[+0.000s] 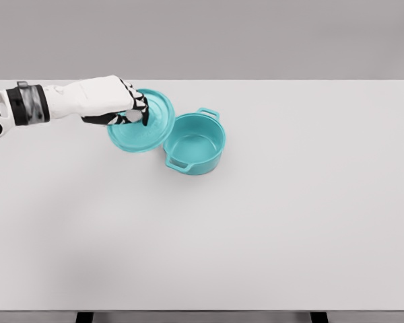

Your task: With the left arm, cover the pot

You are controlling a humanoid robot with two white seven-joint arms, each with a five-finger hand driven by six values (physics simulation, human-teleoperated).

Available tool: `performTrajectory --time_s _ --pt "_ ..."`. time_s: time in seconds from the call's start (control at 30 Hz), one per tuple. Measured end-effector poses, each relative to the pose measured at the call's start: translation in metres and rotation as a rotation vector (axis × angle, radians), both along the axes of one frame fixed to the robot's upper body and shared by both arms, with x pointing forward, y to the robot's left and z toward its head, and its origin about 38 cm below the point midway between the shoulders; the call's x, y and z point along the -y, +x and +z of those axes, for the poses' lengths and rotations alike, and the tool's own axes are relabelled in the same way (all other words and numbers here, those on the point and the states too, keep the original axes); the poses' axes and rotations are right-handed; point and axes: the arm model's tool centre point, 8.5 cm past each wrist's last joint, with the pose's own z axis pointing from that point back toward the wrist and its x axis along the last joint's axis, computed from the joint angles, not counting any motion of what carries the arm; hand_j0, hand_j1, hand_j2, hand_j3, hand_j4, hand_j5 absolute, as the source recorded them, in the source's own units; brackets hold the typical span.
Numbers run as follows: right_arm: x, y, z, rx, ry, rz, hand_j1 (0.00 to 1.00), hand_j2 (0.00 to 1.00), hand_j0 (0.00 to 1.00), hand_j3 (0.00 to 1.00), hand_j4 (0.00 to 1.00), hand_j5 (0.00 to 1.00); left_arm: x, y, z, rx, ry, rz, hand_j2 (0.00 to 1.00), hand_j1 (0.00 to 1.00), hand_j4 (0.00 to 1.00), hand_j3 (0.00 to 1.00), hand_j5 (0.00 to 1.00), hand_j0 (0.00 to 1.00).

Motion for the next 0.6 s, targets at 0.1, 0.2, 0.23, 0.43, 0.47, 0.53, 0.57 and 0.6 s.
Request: performTrajectory --time_s 0.1,0.2,0.23,0.43,0.47,0.53,0.57,0.6 --pt "0.000 0.000 0.000 0.000 0.000 0.000 1.00 1.00 1.00 1.00 1.00 1.00 0.004 -0.001 -0.006 -0.014 0.017 -0.012 0.48 0.48 0.48 0.48 0.48 0.48" --pt "0.000 0.000 0.000 0.000 0.000 0.000 1.00 1.00 1.00 1.00 1.00 1.00 0.007 -0.001 -0.004 -0.011 0.024 -0.021 0.48 0.48 0.48 0.48 0.48 0.48" --pt "0.000 0.000 0.000 0.000 0.000 0.000 1.00 1.00 1.00 1.00 1.00 1.00 0.009 0.000 -0.003 -0.008 0.024 -0.025 0.48 0.48 0.48 0.48 0.48 0.48" --pt "0.000 0.000 0.000 0.000 0.000 0.000 1.00 1.00 1.00 1.00 1.00 1.00 0.018 0.000 -0.004 -0.014 0.047 -0.051 0.48 0.48 0.48 0.48 0.48 0.48" --pt "0.000 0.000 0.000 0.000 0.000 0.000 1.00 1.00 1.00 1.00 1.00 1.00 0.020 0.001 -0.002 -0.011 0.047 -0.055 0.48 0.48 0.48 0.48 0.48 0.48" --pt "0.000 0.000 0.000 0.000 0.000 0.000 1.00 1.00 1.00 1.00 1.00 1.00 0.024 0.004 0.008 0.007 0.050 -0.064 0.48 0.48 0.48 0.48 0.48 0.48" --pt "0.000 0.000 0.000 0.000 0.000 0.000 1.00 1.00 1.00 1.00 1.00 1.00 0.026 0.004 0.008 0.004 0.053 -0.069 0.49 0.49 0.49 0.49 0.49 0.49" --pt "0.000 0.000 0.000 0.000 0.000 0.000 1.00 1.00 1.00 1.00 1.00 1.00 0.027 0.004 0.006 -0.004 0.056 -0.073 0.49 0.49 0.49 0.49 0.49 0.49"
